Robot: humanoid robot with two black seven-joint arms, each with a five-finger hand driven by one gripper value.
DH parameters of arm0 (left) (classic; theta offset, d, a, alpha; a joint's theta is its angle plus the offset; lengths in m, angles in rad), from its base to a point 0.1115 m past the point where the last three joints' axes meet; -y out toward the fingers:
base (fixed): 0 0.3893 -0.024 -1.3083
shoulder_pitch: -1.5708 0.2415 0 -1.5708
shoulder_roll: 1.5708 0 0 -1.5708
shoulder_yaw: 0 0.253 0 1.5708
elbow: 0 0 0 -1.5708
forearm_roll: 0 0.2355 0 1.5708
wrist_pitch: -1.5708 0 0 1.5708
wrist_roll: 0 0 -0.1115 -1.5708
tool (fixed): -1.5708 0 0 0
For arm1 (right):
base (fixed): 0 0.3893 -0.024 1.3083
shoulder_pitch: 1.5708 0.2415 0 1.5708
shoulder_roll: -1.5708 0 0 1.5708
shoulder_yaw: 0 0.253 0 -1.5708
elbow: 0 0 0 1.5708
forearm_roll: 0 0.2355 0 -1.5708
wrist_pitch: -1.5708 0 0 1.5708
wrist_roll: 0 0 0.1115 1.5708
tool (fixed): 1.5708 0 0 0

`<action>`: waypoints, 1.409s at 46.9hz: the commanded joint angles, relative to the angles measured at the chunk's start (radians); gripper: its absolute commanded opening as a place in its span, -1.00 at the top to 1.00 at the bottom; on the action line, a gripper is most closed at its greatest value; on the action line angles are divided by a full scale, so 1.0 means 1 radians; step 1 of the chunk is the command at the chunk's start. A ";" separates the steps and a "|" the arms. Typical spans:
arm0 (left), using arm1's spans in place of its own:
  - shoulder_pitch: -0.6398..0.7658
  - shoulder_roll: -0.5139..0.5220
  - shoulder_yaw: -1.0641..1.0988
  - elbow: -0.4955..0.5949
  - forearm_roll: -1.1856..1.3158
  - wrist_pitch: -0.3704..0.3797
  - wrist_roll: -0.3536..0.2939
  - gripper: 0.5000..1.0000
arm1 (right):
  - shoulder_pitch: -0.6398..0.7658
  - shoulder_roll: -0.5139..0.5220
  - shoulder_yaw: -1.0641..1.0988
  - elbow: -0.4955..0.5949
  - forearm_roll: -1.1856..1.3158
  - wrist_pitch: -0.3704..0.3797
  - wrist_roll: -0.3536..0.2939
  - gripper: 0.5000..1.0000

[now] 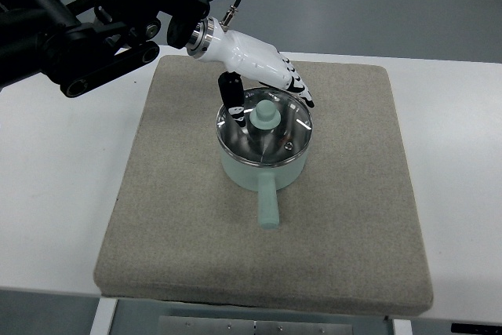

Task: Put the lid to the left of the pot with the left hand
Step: 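Lower the left hand onto the lid and close fingers around the green knob, then lift the glass lid off the pot with the left hand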

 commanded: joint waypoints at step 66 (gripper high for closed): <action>0.002 -0.014 -0.001 0.014 0.007 0.001 0.000 0.04 | 0.000 0.000 0.000 0.000 0.001 0.000 0.000 -0.69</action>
